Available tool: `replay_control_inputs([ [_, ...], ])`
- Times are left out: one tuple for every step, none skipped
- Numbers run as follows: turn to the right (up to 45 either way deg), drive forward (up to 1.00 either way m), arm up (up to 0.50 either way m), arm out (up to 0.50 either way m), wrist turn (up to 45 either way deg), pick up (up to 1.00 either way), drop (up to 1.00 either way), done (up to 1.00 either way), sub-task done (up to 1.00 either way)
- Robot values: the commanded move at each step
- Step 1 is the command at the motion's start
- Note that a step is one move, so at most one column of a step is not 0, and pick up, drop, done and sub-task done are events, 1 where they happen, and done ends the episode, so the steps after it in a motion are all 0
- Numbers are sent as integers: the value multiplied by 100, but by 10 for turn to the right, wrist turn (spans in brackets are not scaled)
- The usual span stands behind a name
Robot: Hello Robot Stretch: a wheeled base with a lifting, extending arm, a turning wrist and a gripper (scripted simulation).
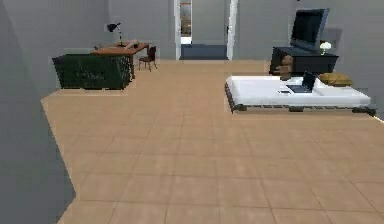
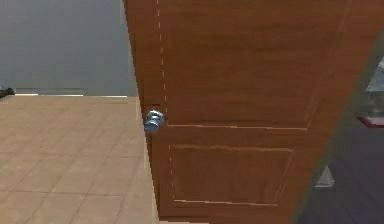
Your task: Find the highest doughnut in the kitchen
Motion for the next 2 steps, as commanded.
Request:
replay_control_inputs([
  [0, 100, 0, 0, 0, 0, 0, 0, 0],
  [0, 100, 0, 0, 0, 0, 0, 0, 0],
])
